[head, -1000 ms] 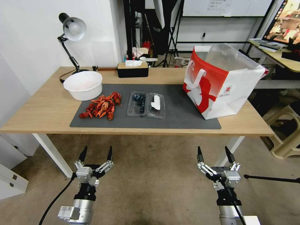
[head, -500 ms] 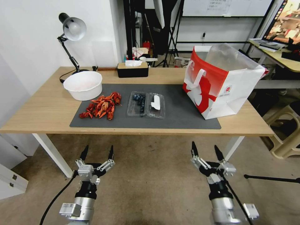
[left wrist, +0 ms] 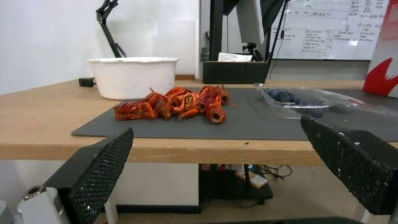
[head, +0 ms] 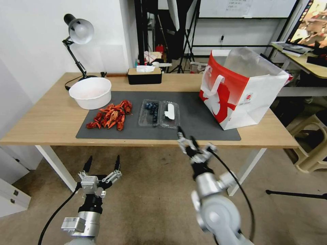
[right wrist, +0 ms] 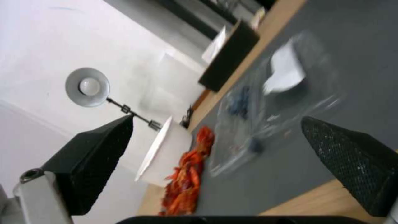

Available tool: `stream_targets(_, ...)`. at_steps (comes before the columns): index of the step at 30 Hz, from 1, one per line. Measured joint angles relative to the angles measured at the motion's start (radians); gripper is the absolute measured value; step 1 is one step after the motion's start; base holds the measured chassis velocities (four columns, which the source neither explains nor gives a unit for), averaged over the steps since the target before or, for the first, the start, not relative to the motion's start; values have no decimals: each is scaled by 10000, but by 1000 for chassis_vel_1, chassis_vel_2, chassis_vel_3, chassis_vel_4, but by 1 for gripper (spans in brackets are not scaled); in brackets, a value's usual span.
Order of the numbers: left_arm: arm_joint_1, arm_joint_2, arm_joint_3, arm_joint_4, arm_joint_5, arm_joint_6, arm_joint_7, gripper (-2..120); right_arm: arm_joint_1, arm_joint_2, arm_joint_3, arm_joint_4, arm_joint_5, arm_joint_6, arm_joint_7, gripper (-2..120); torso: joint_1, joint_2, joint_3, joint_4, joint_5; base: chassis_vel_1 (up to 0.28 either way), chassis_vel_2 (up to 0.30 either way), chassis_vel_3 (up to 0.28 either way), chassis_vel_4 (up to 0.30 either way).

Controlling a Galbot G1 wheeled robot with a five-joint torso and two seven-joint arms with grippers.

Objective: Close the takeout container lid, then place the container into the takeout bag.

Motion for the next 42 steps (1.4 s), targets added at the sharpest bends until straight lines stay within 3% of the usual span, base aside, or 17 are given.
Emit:
stream_targets(1,0,0,0,0,0,0,0,100,0,0,0,0,0,0,0,100,0,0,0,0,0,0,0,0,0)
stream_targets(4,64,-118,-17,55,40,76,-65,100,1214,513,-529,-462,1163,-130,1376,100,1,0,0,2,-1,0,0,0,0)
stream_targets(8,97,-205,-18,123,88,99,-107,100,1731,843,-634,-728,1800,-124,2004,100,0,0,0,1,1,0,0,0,0)
stream_targets(11,116,-318,5,268,221,103,-151,100,2129,1396,-508,-1000,3307,-102,2830,100,0,1,-2,0,1,0,0,0,0)
stream_targets(42,92,-375,41,341,290,76,-203,100,2257,1494,47,-1640,3149,35,3180,100,-3,1,-2,1,3,0,0,0,0)
